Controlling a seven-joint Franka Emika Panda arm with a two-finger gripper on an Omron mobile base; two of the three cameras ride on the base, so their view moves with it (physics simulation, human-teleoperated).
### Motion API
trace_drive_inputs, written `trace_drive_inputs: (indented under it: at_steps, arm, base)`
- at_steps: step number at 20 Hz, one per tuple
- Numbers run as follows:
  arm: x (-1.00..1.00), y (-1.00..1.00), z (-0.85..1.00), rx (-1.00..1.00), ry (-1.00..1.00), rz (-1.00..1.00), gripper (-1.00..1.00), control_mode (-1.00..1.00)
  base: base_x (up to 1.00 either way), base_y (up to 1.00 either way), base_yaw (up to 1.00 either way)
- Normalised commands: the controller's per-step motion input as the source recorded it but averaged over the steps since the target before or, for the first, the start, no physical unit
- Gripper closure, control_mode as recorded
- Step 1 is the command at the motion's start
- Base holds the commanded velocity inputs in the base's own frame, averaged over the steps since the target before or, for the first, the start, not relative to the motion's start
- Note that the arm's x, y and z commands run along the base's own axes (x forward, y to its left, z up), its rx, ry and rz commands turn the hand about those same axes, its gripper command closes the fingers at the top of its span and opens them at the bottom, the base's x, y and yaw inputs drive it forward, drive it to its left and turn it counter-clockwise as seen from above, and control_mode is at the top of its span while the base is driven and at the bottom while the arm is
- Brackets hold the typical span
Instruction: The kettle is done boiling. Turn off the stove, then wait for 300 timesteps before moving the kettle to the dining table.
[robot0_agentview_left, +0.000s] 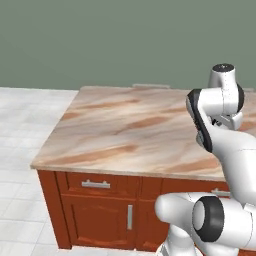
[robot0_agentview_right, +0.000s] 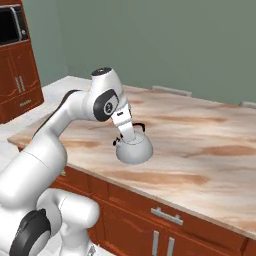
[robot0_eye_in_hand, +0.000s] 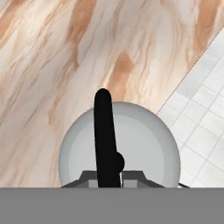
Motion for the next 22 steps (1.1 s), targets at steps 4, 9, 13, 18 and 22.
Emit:
trace_drive_inputs:
  at_steps: [4, 9, 13, 18, 22]
  arm:
    - [0.00, 0.00, 0.00, 0.00, 0.00, 0.00, 1.00, 1.00]
    - [0.00, 0.00, 0.00, 0.00, 0.00, 0.00, 1.00, 1.00]
    - [0.00, 0.00, 0.00, 0.00, 0.00, 0.00, 1.00, 1.00]
    - [0.00, 0.00, 0.00, 0.00, 0.00, 0.00, 1.00, 1.00]
    - [0.00, 0.00, 0.00, 0.00, 0.00, 0.00, 1.00, 1.00]
  base:
    - [0.00, 0.97, -0.22]
    - [-0.02, 0.99, -0.22]
    - [-0.14, 0.95, -0.23]
    - [-0.20, 0.95, -0.23]
    - [-0.24, 0.93, -0.23]
